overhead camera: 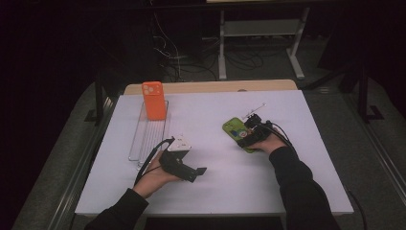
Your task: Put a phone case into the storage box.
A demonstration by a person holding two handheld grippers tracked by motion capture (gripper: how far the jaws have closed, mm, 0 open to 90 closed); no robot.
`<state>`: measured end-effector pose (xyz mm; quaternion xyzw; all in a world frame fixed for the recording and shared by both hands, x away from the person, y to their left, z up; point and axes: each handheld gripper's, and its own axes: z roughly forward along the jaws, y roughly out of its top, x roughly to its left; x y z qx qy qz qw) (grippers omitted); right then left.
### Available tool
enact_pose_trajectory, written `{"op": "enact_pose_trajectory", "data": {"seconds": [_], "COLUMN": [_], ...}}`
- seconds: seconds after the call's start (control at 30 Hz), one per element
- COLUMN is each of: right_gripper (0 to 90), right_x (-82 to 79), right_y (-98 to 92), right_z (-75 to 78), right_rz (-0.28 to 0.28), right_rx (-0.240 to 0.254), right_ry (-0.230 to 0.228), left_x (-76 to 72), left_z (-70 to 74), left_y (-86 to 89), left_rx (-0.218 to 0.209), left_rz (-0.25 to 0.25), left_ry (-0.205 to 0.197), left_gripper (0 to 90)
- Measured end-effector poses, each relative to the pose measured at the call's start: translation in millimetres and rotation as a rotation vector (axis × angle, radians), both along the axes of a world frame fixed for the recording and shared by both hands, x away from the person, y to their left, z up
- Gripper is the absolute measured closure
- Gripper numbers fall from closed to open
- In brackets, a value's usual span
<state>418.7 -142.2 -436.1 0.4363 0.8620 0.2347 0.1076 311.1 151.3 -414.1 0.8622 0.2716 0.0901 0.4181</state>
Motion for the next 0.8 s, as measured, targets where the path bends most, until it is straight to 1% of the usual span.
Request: {"op": "enact_pose_trajectory", "data": {"seconds": [0.03, 0.1, 0.17, 0.2, 0.33, 0.43, 0.57, 0.67, 0.7, 0.73, 0.8], "right_gripper": [7.6, 11.1, 13.4, 13.5, 13.6, 14.2, 14.5, 14.8, 14.9, 15.0, 15.0], "right_x": [-0.3, -0.5, -0.8, -0.6, 0.0, 0.1, 0.1, -0.2, -0.2, -0.3, -0.4], "right_y": [0.3, 0.5, 1.2, 1.0, 0.2, 0.1, 0.4, 0.4, 0.4, 0.3, -0.3], "right_z": [-0.4, -1.8, -2.4, -2.5, -3.1, -3.2, -2.9, -2.9, -2.9, -2.8, -2.6], "right_rz": [0.003, 0.007, 0.005, -0.001, 0.006, -0.006, -0.007, -0.01, -0.01, -0.009, -0.006], "right_rx": [-0.002, -0.013, -0.015, -0.01, -0.009, -0.001, -0.004, -0.004, -0.005, -0.004, -0.003], "right_ry": [0.009, 0.009, 0.018, 0.024, 0.027, 0.031, 0.034, 0.031, 0.031, 0.03, 0.028], "left_x": [-0.2, -0.4, -0.4, -0.4, -0.5, -0.4, -0.4, -0.6, -0.4, -0.7, -0.6], "left_z": [0.0, -0.1, -0.2, -0.2, -0.3, -0.3, -0.4, -0.5, -0.2, -0.5, -0.1], "left_y": [-0.1, -0.4, -0.5, -0.6, -0.7, -0.6, -0.7, -0.8, -0.4, -0.9, -0.5], "left_rx": [0.002, 0.002, 0.002, 0.001, 0.002, 0.004, 0.006, 0.006, 0.013, 0.003, 0.005], "left_rz": [-0.001, 0.001, 0.002, 0.003, 0.002, 0.001, -0.001, -0.001, -0.005, 0.0, -0.003], "left_ry": [0.002, 0.003, 0.003, 0.003, 0.003, 0.002, 0.003, 0.005, 0.003, 0.006, 0.006], "left_gripper": [1.7, 1.7, 1.7, 1.7, 1.7, 1.7, 1.7, 1.7, 1.7, 1.7, 1.7]}}
